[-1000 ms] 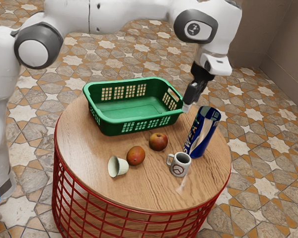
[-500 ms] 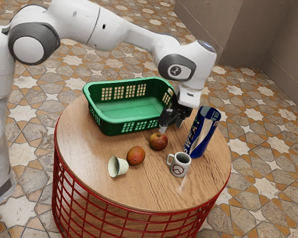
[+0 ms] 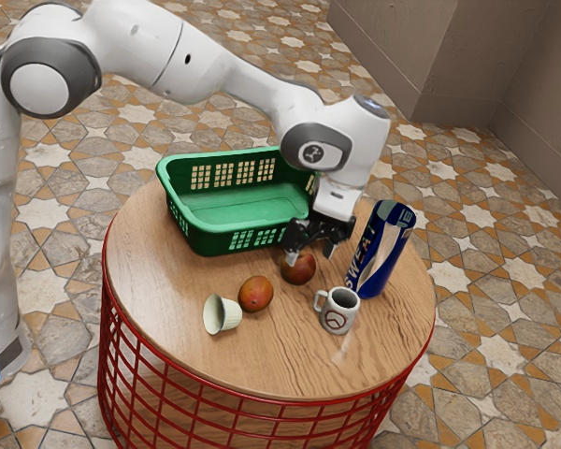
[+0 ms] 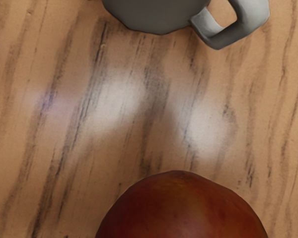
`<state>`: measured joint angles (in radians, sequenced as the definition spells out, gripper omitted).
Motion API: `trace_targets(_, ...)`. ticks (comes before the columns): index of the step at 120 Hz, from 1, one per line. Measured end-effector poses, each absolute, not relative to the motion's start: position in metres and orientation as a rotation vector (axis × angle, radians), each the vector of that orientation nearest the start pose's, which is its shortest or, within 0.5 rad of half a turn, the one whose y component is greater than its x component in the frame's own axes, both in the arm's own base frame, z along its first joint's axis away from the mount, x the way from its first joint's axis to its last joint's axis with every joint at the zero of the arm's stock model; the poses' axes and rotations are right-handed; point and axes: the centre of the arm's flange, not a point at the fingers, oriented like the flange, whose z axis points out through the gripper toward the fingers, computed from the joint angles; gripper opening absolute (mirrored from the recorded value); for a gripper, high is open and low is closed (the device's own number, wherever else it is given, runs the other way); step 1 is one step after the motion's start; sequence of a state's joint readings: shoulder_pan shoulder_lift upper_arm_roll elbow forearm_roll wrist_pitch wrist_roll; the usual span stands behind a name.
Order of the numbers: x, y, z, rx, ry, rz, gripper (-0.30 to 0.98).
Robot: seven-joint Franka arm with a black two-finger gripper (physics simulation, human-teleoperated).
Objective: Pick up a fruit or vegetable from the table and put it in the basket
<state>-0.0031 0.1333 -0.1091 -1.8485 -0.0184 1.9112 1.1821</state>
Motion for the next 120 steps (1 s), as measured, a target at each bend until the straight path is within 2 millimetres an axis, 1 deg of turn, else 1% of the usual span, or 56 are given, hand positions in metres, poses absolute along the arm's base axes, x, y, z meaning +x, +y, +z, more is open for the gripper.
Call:
trace_targets(23,0.586,-0.064,0.440,-2.526,1.971,0.064,0.69)
trace_targets(35,0.588,-0.055,0.437,-2.526,1.970,0.066,0.69)
trace_targets(47,0.589,-0.052,0.434,-2.519,1.983,0.069,0.69)
trace_targets(60,0.586,-0.052,0.421,-2.514,2.003,0.091,0.69)
trace_targets(71,0.585,-0.052,0.416,-2.508,2.016,0.097,0.69)
trace_targets(86,0.586,-0.052,0.414,-2.501,2.023,0.093,0.44)
trace_targets(96,0.586,-0.052,0.414,-2.497,2.023,0.088,0.38)
trace_targets(103,0.586,-0.053,0.418,-2.492,2.022,0.079,0.36)
trace_targets(110,0.583,-0.058,0.435,-2.470,2.025,0.045,0.36)
trace_targets(120,0.582,-0.071,0.450,-2.438,2.046,0.018,0.34)
